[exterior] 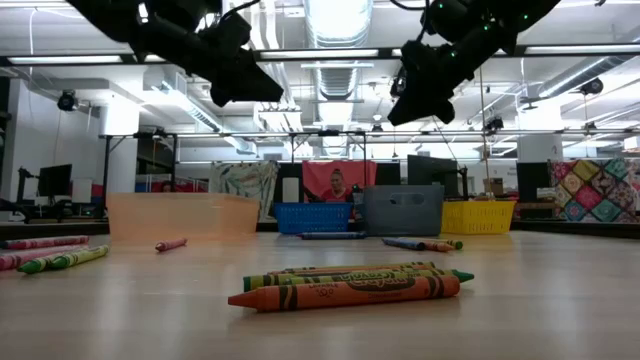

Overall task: Sort crayons
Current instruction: Put the red crayon into the black bin

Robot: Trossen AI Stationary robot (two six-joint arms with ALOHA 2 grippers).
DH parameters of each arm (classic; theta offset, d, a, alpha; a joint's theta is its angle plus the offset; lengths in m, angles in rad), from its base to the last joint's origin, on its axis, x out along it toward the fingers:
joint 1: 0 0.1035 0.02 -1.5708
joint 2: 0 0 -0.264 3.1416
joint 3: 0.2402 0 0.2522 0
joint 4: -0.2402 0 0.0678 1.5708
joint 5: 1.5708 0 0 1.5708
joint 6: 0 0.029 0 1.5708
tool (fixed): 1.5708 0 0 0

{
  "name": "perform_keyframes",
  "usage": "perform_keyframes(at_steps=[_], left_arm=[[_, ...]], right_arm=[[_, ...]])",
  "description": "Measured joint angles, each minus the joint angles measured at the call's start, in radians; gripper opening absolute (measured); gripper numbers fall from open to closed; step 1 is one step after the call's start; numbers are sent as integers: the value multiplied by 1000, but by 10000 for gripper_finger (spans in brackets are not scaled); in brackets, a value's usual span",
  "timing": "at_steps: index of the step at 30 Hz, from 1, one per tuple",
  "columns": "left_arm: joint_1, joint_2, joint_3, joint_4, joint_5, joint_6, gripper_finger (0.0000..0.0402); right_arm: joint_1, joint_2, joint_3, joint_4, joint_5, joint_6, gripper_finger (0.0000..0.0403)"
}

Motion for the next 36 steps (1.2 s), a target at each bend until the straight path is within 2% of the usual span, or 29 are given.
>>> perform_keyframes(at_steps=[6,10,13,17,22,24,30,36], left_arm=[[-183,-1,116,-307,-150,-99,98],[-253,-2,171,-526,-279,-302,98],[-287,-2,172,-626,-286,-460,98],[-322,-3,162,-691,-284,-648,98],[-357,-2,148,-739,-211,-838,98],[-379,-2,137,-741,-211,-896,99],[-435,63,136,-740,-287,-1001,125],[-455,190,136,-771,-275,-1023,157]], right_arm=[[119,0,-2,-5,0,5,65],[165,0,-2,-42,0,5,63],[181,0,-2,-78,2,29,63],[189,0,-2,-119,3,65,63],[189,0,-2,-148,11,75,63],[189,0,-2,-147,29,73,63],[189,0,-2,-146,80,51,63],[189,0,-2,-146,81,38,63]])
